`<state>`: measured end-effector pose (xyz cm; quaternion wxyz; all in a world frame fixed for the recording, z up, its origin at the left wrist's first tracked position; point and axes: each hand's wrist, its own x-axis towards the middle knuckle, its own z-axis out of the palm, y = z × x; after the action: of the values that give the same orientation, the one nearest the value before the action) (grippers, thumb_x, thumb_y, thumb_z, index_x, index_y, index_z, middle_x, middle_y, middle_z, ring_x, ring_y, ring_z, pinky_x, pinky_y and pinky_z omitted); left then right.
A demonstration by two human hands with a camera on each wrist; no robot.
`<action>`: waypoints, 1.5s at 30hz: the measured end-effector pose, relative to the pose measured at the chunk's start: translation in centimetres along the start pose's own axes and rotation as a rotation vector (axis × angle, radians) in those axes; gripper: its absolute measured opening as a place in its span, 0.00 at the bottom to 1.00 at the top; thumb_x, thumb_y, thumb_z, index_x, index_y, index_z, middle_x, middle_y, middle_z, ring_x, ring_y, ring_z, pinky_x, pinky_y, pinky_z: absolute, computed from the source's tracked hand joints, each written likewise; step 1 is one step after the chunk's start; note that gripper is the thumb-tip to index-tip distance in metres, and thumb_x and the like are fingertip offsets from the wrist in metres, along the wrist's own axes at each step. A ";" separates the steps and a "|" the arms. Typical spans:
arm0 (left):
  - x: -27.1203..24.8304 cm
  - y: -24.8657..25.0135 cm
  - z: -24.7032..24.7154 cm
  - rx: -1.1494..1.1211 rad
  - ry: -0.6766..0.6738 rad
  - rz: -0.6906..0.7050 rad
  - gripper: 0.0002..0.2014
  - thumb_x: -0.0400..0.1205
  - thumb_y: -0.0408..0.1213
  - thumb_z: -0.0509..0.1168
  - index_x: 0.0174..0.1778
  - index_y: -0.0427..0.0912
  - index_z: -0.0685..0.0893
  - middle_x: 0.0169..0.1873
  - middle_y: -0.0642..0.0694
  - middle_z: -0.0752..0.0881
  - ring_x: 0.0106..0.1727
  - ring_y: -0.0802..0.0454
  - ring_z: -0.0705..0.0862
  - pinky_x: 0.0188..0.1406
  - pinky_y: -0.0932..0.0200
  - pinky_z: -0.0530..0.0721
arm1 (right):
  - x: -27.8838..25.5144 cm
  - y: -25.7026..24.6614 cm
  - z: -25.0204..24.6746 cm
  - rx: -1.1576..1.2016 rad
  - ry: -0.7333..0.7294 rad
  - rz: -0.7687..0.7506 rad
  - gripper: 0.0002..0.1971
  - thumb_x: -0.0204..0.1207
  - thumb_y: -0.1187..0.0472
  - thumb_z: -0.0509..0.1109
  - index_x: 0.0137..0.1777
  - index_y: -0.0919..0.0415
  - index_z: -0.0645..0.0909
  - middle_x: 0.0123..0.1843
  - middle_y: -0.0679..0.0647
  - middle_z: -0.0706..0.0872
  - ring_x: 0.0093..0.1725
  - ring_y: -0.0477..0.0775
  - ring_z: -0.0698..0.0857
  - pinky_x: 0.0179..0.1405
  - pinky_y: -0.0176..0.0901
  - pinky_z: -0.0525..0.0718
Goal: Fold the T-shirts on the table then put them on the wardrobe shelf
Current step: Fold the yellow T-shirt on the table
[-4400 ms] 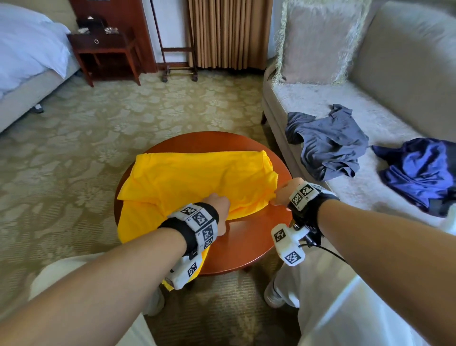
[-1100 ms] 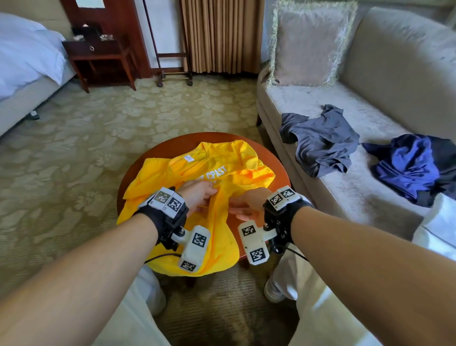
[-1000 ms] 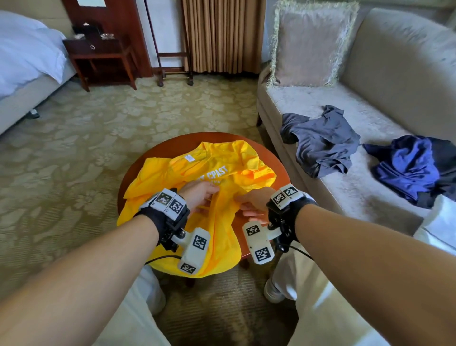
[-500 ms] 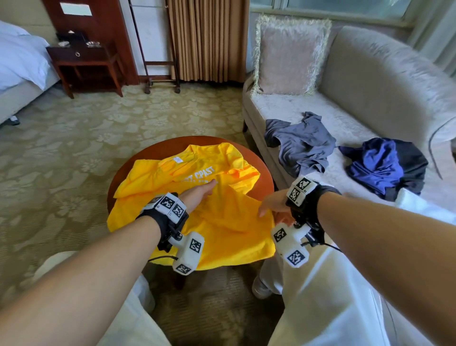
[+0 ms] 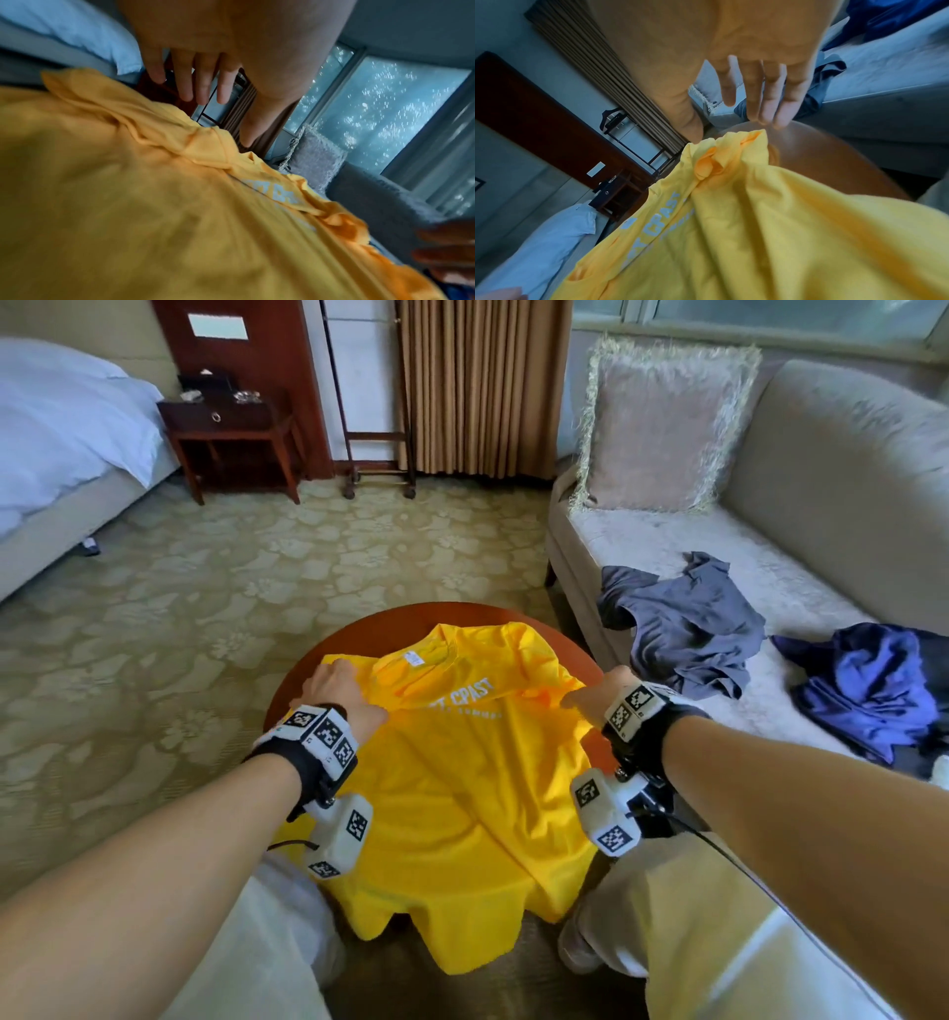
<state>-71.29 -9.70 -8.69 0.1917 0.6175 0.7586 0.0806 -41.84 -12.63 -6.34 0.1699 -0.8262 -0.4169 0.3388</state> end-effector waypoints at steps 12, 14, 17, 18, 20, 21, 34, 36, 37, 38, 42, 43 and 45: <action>9.5 -0.9 -3.0 -0.258 0.193 0.092 0.16 0.78 0.25 0.65 0.31 0.51 0.87 0.42 0.47 0.90 0.55 0.40 0.85 0.57 0.51 0.85 | 9.2 -6.3 4.1 -0.293 0.053 0.083 0.26 0.71 0.50 0.75 0.65 0.64 0.76 0.42 0.60 0.84 0.38 0.59 0.86 0.33 0.44 0.86; 10.4 -0.3 -3.9 -0.263 0.061 0.071 0.05 0.76 0.36 0.75 0.37 0.49 0.87 0.46 0.47 0.89 0.54 0.44 0.85 0.56 0.54 0.83 | 10.3 -6.7 4.0 -0.230 0.106 0.110 0.11 0.74 0.55 0.70 0.46 0.64 0.78 0.36 0.59 0.81 0.37 0.60 0.85 0.45 0.49 0.87; 10.1 0.4 -3.6 0.108 -0.337 0.023 0.24 0.70 0.57 0.78 0.52 0.44 0.87 0.52 0.46 0.86 0.56 0.46 0.84 0.55 0.51 0.84 | 11.7 -7.1 3.6 -0.109 0.134 0.131 0.09 0.76 0.58 0.65 0.49 0.64 0.78 0.45 0.63 0.83 0.48 0.64 0.86 0.46 0.46 0.82; 10.0 0.6 -3.1 0.222 -0.415 0.037 0.26 0.70 0.59 0.77 0.55 0.42 0.87 0.53 0.45 0.85 0.56 0.46 0.84 0.55 0.51 0.85 | 12.2 -7.0 3.5 -0.062 0.137 0.136 0.13 0.76 0.57 0.65 0.55 0.65 0.80 0.51 0.64 0.84 0.52 0.64 0.85 0.46 0.45 0.79; 10.1 0.5 -2.2 0.281 -0.449 0.049 0.22 0.72 0.55 0.77 0.51 0.40 0.88 0.50 0.41 0.86 0.51 0.45 0.86 0.48 0.51 0.85 | 13.6 -6.6 3.0 -0.031 0.170 0.132 0.18 0.75 0.56 0.62 0.58 0.68 0.79 0.55 0.65 0.84 0.53 0.63 0.84 0.49 0.47 0.76; 10.4 0.4 -2.0 0.249 -0.416 0.046 0.20 0.73 0.52 0.77 0.49 0.39 0.88 0.47 0.36 0.86 0.49 0.42 0.86 0.46 0.49 0.85 | 13.9 -6.5 2.5 -0.042 0.196 0.143 0.17 0.74 0.56 0.61 0.57 0.68 0.78 0.57 0.65 0.83 0.55 0.63 0.83 0.51 0.48 0.76; 12.5 2.7 -5.1 -0.425 0.283 -0.007 0.36 0.74 0.61 0.72 0.71 0.43 0.73 0.70 0.41 0.76 0.68 0.41 0.77 0.67 0.44 0.78 | 12.7 -7.2 0.8 -0.060 0.529 0.160 0.30 0.71 0.56 0.68 0.72 0.66 0.66 0.73 0.68 0.69 0.73 0.69 0.67 0.73 0.62 0.63; 11.3 1.5 -3.6 -0.350 0.127 0.068 0.20 0.72 0.55 0.77 0.48 0.44 0.84 0.53 0.43 0.87 0.54 0.44 0.85 0.56 0.47 0.85 | 11.4 -8.4 2.4 -0.117 0.449 0.085 0.25 0.68 0.56 0.70 0.64 0.64 0.74 0.63 0.65 0.78 0.64 0.66 0.77 0.67 0.60 0.75; 10.7 0.8 -2.9 -0.279 0.018 0.111 0.16 0.71 0.54 0.79 0.39 0.45 0.86 0.46 0.44 0.89 0.49 0.46 0.86 0.50 0.49 0.86 | 10.8 -8.9 3.4 -0.136 0.319 0.025 0.19 0.68 0.56 0.70 0.57 0.63 0.78 0.54 0.63 0.82 0.52 0.63 0.82 0.54 0.52 0.82; 10.3 0.1 -2.0 -0.193 -0.093 0.143 0.15 0.70 0.54 0.79 0.37 0.46 0.88 0.43 0.46 0.89 0.47 0.48 0.86 0.45 0.53 0.86 | 10.3 -9.2 4.3 -0.189 0.166 -0.029 0.13 0.69 0.54 0.72 0.48 0.62 0.80 0.46 0.60 0.84 0.40 0.59 0.82 0.40 0.44 0.83; 8.8 -1.5 0.9 0.248 -0.327 0.241 0.35 0.65 0.64 0.77 0.66 0.55 0.78 0.71 0.50 0.75 0.73 0.46 0.72 0.68 0.47 0.77 | 8.5 -8.6 9.0 -0.540 -0.053 -0.199 0.39 0.59 0.32 0.78 0.63 0.55 0.76 0.66 0.59 0.76 0.61 0.61 0.76 0.56 0.52 0.81; 8.6 -2.0 1.2 0.340 -0.332 0.248 0.42 0.65 0.66 0.76 0.74 0.58 0.70 0.75 0.50 0.68 0.77 0.44 0.65 0.72 0.42 0.72 | 8.2 -8.1 9.9 -0.599 -0.052 -0.224 0.50 0.54 0.28 0.78 0.73 0.53 0.69 0.72 0.59 0.68 0.69 0.63 0.70 0.64 0.56 0.76; 8.3 -2.4 1.0 0.398 -0.344 0.236 0.51 0.64 0.68 0.75 0.81 0.58 0.60 0.77 0.48 0.61 0.79 0.40 0.60 0.75 0.39 0.69 | 7.7 -7.2 10.8 -0.652 -0.096 -0.250 0.63 0.48 0.25 0.77 0.82 0.49 0.54 0.80 0.58 0.55 0.79 0.65 0.58 0.74 0.59 0.68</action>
<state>-74.38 -2.36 -12.06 0.1819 0.7316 0.6386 -0.1543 -50.31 -2.16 -13.23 -0.0825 -0.7627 -0.6085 0.2031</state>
